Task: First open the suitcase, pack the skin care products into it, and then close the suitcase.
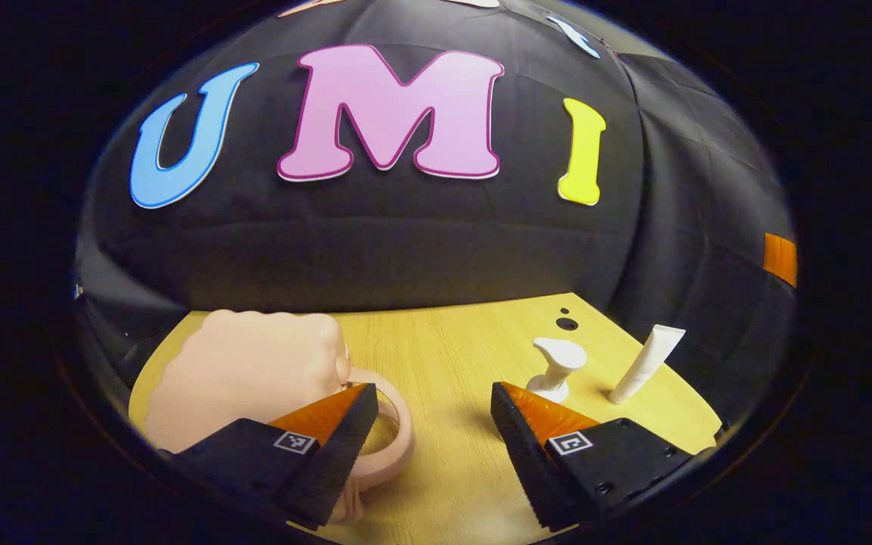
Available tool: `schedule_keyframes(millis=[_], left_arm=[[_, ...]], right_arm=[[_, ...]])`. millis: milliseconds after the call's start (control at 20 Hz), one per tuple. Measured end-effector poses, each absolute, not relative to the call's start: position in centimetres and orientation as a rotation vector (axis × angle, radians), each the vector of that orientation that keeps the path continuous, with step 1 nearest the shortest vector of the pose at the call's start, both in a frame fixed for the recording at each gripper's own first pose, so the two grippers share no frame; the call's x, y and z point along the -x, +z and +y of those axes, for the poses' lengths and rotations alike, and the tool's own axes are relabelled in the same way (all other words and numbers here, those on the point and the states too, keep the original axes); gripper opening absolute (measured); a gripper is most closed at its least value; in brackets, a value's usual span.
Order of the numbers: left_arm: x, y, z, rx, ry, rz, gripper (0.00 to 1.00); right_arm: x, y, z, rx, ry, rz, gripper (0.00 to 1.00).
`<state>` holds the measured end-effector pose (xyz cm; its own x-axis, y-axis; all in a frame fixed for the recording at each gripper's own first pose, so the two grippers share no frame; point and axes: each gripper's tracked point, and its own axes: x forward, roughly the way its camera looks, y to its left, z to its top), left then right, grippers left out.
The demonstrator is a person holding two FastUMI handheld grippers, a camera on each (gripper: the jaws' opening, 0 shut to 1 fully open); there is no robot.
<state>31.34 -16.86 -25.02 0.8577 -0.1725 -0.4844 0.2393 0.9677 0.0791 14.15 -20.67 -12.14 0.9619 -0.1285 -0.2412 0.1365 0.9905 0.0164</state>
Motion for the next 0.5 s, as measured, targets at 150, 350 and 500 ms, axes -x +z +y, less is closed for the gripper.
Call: schedule_keyframes(millis=[150, 350, 500], left_arm=[[-32.9, -27.9, -16.5, -0.132, -0.173, 0.565, 0.95], [-33.7, -32.1, -15.1, -0.166, -0.092, 0.69, 0.89], [-34.7, -33.9, -15.1, -0.232, -0.057, 0.737, 0.75]], right_arm=[[-14.3, -13.7, -21.2, -0.024, -0.118, 0.283, 0.97], [-14.5, -15.2, -21.8, -0.061, -0.126, 0.32, 0.97], [-14.6, -16.3, -22.3, -0.051, -0.126, 0.339, 0.97]])
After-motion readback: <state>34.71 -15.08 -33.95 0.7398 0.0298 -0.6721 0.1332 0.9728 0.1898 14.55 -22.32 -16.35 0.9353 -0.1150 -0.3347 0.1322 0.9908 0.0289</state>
